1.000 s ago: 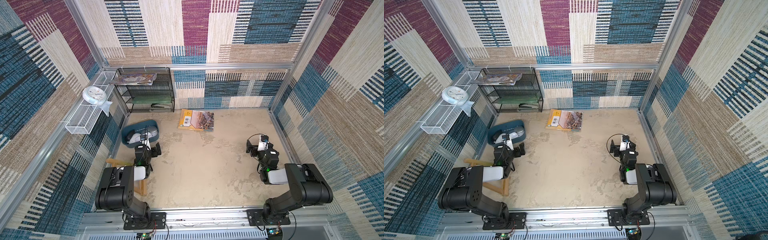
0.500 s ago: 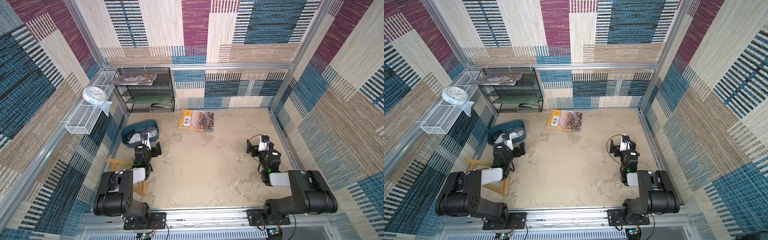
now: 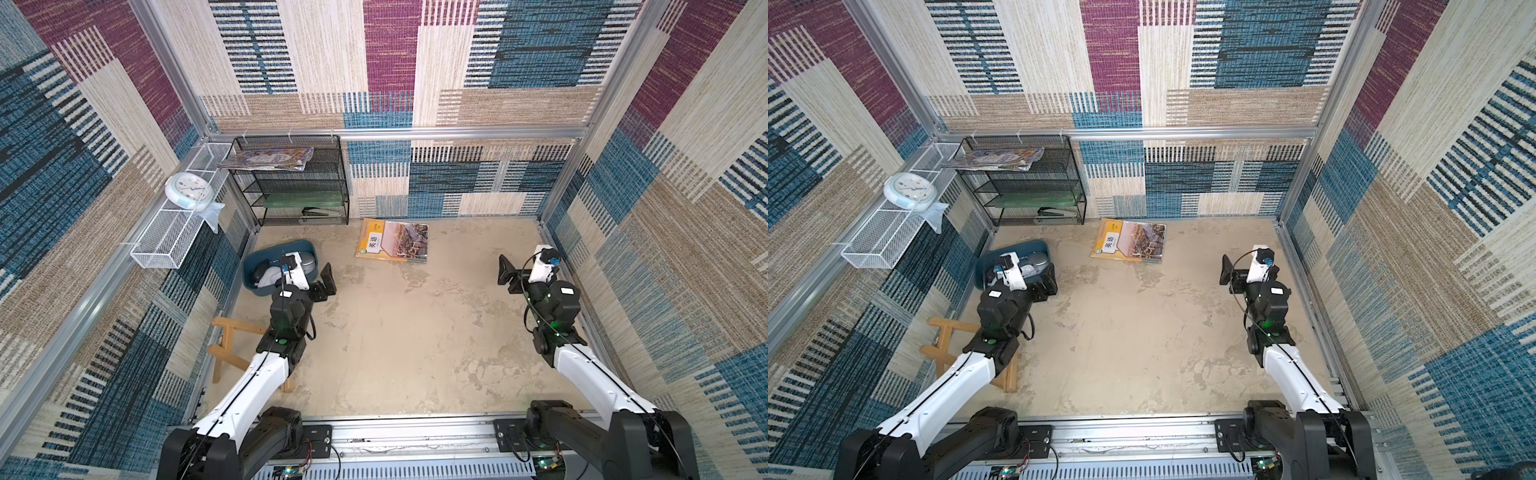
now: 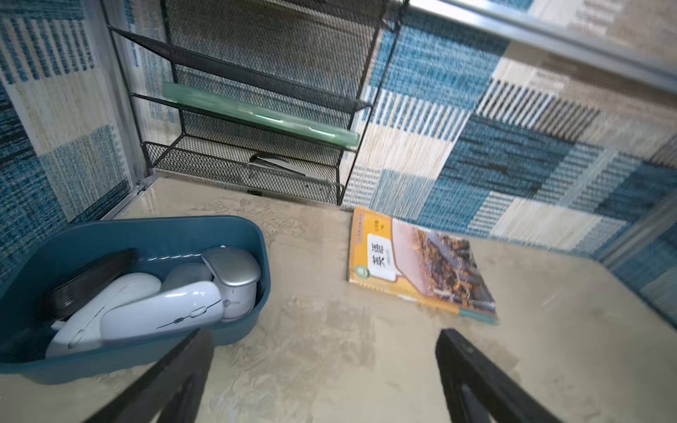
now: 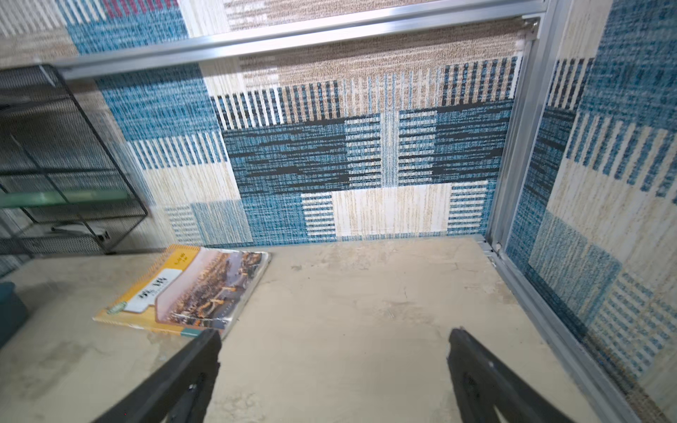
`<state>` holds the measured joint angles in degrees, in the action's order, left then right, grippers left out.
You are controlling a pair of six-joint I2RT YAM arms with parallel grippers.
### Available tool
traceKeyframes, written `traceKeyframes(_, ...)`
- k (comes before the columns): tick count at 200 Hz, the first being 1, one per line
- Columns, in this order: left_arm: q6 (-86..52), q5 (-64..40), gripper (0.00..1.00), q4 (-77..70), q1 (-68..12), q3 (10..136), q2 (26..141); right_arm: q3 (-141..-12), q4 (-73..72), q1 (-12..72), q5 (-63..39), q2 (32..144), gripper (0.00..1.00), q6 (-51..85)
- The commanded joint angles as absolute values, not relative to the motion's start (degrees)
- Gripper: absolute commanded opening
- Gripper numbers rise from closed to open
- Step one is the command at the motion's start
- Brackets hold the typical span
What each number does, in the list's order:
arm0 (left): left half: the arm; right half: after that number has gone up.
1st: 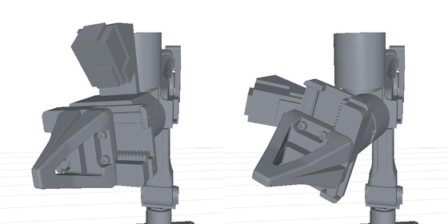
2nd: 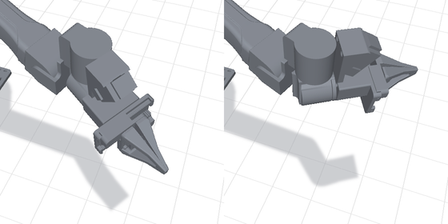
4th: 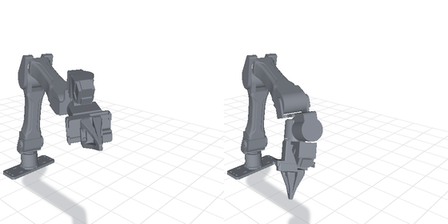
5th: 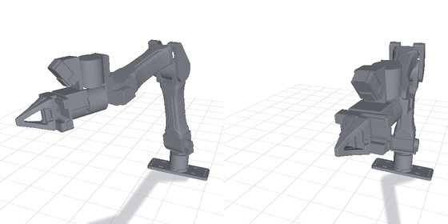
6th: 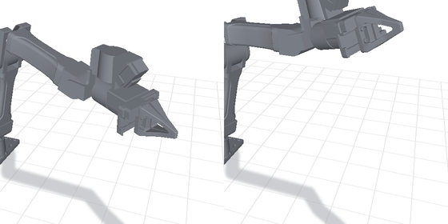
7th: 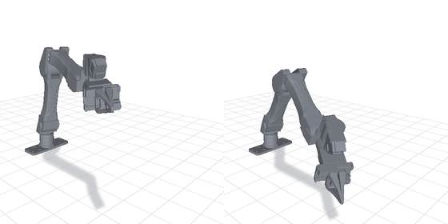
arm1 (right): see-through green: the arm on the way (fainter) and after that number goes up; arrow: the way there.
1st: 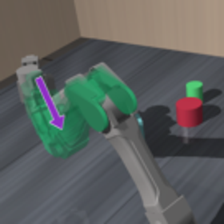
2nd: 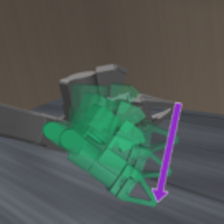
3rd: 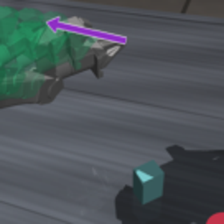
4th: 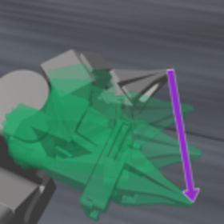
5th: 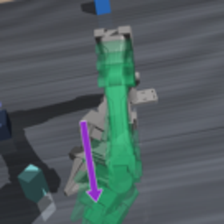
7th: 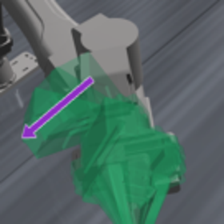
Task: Take out the mouse from the storage box
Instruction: Move the storage box to the center of the board.
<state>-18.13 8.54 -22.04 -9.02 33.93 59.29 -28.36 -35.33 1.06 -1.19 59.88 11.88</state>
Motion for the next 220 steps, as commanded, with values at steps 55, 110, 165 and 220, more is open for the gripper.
traceKeyframes(55, -45.75, -5.95, 0.99, 9.46, -1.14, 58.37, 76.60, -40.21, -6.60, 0.30, -0.81, 64.89, 0.99, 27.78)
traceKeyframes(110, -38.36, -3.43, 0.97, 26.75, -1.24, 75.72, 92.49, -37.48, -7.42, 0.83, -6.47, 65.30, 1.00, 29.02)
traceKeyframes(165, -35.57, 0.66, 0.93, 36.59, -1.32, 86.04, 103.53, -34.77, -7.68, 2.42, -8.08, 65.74, 0.99, 28.67)
traceKeyframes(220, -32.92, 1.98, 0.92, 41.19, -1.76, 92.71, 110.68, -33.14, -7.52, 4.04, -9.05, 65.65, 1.00, 28.10)
